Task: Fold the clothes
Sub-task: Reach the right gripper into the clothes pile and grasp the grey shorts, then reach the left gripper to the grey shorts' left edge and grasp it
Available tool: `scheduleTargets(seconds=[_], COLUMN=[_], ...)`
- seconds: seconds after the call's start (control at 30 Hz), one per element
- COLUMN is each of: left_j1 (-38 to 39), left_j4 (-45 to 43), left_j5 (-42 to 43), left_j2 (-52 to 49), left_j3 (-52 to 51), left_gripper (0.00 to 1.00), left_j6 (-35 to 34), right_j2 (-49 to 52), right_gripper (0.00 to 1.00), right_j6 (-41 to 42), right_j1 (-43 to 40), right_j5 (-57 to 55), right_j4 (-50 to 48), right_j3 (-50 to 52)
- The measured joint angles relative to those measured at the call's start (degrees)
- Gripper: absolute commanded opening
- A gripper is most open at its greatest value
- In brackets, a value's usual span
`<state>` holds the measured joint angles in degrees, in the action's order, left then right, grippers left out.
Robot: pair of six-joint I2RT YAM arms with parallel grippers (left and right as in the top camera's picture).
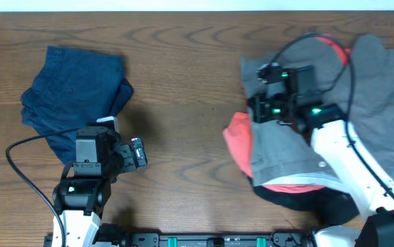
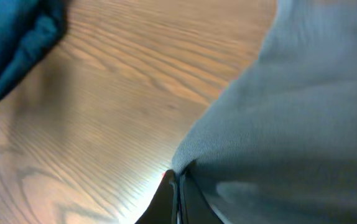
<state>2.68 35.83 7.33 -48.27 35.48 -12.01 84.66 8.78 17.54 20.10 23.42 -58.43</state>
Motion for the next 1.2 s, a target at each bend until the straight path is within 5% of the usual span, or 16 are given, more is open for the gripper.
scheduleTargets(seconds=[0.5, 0.53, 0.6, 0.93, 1.2], left_j1=[0.0, 0.0, 0.0, 0.0, 0.6], left_j4=[0.0, 0.0, 0.0, -0.3, -7.7], left_j5=[0.0, 0.0, 0.0, 0.1, 7.1], left_j2=[0.0, 0.0, 0.0, 0.0, -2.9], left_j3=[0.0, 0.0, 0.0, 0.0, 0.0], left_gripper=[0.98, 0.98, 0.98, 0.98, 0.98], left_j6=[0.0, -0.1, -0.8, -13.4, -18.7], right_j2=[0.0, 0.0, 0.0, 0.0, -2.8], right_gripper=[0.01, 0.04, 0.42, 0.48, 0.6], right_j6=[1.7, 1.7, 2.3, 5.8, 13.4], right_j1=[6.3, 6.3, 6.3, 4.8, -6.8], right_j5=[-5.4, -5.8, -7.3, -18.8, -27.8], right_j4=[-4.5, -4.1, -2.9, 5.6, 17.9], right_j3=[0.0, 0.0, 0.0, 0.0, 0.0])
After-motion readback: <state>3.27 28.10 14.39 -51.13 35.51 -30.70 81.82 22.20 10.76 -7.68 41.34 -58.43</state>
